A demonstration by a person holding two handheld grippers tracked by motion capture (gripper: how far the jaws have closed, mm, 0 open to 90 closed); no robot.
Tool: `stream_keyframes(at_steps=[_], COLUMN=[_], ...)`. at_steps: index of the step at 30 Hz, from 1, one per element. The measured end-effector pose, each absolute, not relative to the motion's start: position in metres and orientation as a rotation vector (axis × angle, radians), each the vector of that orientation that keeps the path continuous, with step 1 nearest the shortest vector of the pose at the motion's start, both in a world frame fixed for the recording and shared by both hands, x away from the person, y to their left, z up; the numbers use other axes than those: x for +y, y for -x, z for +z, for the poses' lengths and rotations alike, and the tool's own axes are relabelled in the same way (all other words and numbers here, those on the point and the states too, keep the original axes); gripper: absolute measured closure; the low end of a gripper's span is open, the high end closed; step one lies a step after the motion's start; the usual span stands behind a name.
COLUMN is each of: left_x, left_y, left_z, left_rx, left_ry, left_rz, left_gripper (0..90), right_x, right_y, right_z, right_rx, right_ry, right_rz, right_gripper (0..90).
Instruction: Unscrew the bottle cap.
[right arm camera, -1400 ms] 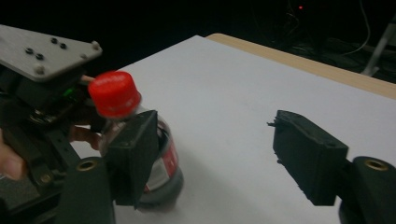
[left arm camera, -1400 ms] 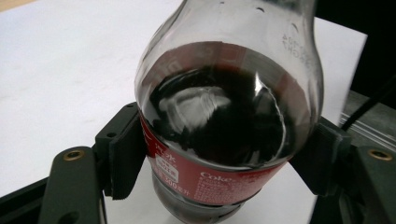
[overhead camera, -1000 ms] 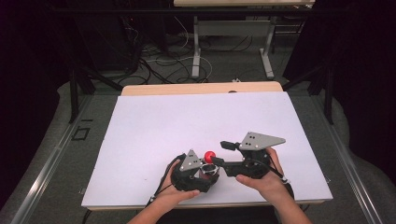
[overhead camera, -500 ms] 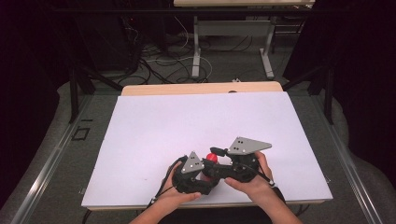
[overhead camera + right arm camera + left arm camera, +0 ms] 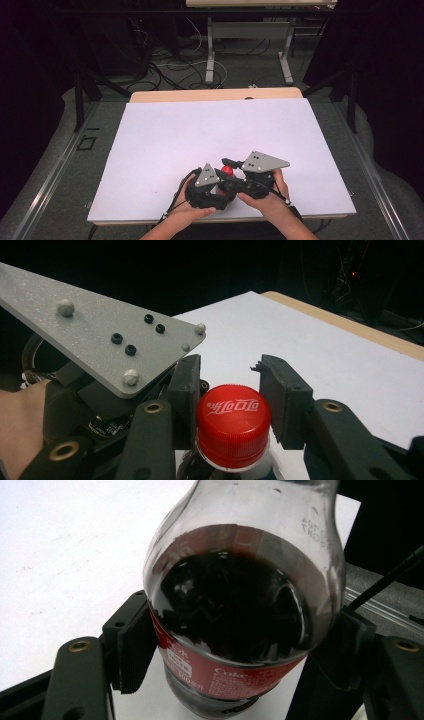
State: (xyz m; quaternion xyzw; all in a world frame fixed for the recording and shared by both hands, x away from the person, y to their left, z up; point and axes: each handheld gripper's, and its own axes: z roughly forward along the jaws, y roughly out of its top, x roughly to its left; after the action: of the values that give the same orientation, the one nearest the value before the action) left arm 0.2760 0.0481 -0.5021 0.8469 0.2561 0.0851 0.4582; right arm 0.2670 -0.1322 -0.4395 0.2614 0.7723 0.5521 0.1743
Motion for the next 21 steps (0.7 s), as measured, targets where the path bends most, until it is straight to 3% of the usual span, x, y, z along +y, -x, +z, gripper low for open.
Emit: stream_keyframes(at_steps=[21], left_x=[0.0494], left_y=[-0.2764], left_z=[-0.4996], left_rx=[0.576], left_ry=[-2.103], left_rz=[0.196], left_gripper=[28.8], right_x=[-0.1302], right_y=[-0.2668], right_z=[-0.4391], right_rx=[2.231], right_ry=[-0.68], right_rz=[1.528], right_gripper=[61.3])
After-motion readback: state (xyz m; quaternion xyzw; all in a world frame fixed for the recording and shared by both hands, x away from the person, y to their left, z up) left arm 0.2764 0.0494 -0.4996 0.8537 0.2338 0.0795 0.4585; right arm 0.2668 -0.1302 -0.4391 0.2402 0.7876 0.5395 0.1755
